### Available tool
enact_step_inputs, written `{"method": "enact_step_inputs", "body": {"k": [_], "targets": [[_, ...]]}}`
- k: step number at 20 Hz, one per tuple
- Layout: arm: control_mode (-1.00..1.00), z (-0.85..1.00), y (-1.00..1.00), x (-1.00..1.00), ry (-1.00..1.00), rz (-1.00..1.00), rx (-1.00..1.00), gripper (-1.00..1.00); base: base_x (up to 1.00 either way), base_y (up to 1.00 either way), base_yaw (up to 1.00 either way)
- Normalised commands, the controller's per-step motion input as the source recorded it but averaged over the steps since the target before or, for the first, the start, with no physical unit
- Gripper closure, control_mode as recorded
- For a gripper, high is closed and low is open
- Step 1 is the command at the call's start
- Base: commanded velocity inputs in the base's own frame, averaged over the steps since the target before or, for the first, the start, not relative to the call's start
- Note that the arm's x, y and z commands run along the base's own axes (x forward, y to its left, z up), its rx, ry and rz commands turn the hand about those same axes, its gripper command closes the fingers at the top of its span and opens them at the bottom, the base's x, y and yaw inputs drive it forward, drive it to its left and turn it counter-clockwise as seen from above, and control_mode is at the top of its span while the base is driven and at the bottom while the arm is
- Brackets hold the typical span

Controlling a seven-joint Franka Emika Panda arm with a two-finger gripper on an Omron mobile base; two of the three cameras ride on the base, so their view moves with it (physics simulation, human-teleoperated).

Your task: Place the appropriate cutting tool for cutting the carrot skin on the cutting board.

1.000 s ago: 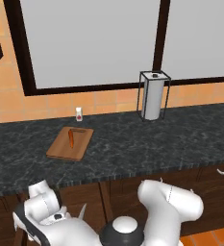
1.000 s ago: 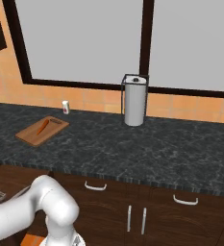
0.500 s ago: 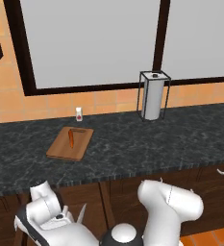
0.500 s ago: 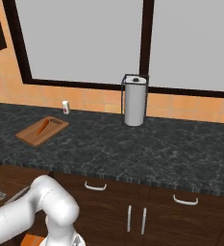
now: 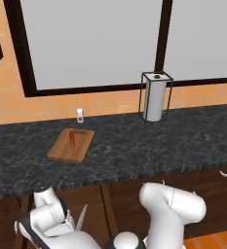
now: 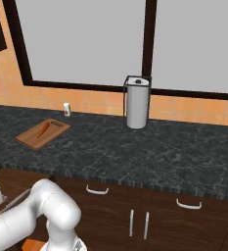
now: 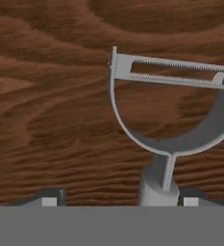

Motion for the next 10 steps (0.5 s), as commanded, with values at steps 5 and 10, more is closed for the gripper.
{"method": "enact_step_inputs", "body": {"k": [5, 10], "targets": [[-1.00, -0.50, -0.01, 0.00, -0.11, 0.00, 0.12, 1.00, 0.00, 0.00, 0.00], [-1.00, -0.15, -0.02, 0.00, -0.12, 0.00, 0.13, 1.00, 0.00, 0.00, 0.00]]}}
